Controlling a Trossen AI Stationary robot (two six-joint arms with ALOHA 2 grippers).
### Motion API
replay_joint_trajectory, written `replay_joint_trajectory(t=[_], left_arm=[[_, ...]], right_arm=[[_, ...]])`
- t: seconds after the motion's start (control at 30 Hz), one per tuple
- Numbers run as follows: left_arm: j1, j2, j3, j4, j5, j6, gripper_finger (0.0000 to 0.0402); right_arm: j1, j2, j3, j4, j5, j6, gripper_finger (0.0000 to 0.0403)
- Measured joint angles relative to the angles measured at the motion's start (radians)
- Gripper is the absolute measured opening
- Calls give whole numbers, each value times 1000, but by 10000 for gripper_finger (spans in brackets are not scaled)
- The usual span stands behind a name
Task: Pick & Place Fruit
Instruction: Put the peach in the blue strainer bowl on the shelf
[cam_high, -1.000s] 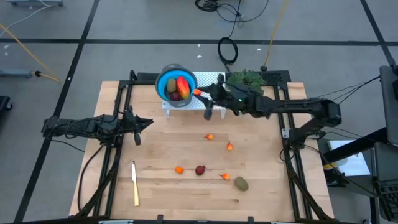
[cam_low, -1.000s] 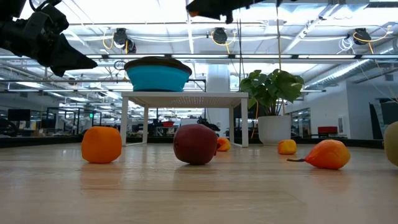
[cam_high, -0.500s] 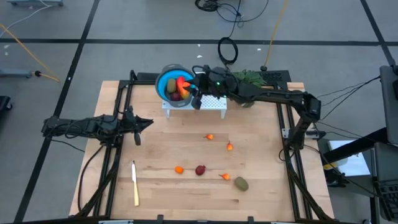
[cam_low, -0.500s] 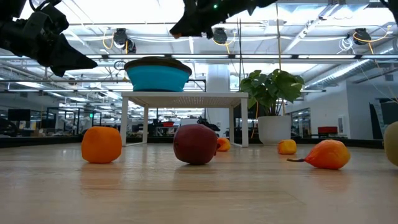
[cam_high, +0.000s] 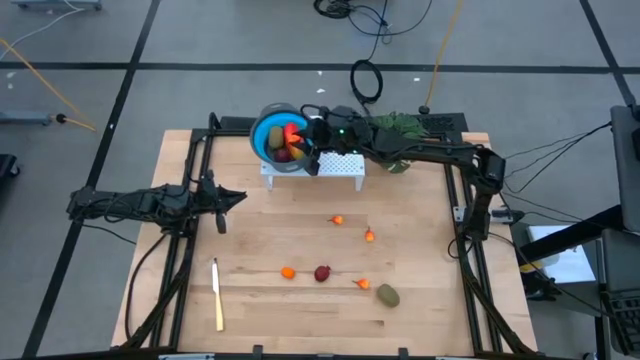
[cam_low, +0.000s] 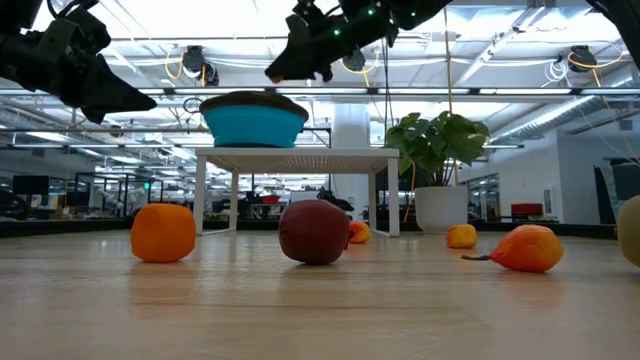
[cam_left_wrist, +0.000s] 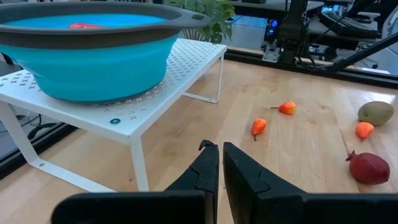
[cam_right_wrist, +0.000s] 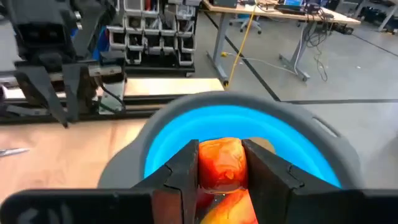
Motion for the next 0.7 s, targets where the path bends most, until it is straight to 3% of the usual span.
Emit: replay_joint_trajectory(t=[0.57, 0.7], left_arm=[[0, 0, 0, 3, 0, -9, 21], [0, 0, 0, 65, -24, -67, 21]], right_arm=[[-5, 8, -2, -11, -25, 1, 105], [-4, 8, -2, -13, -25, 1, 105]])
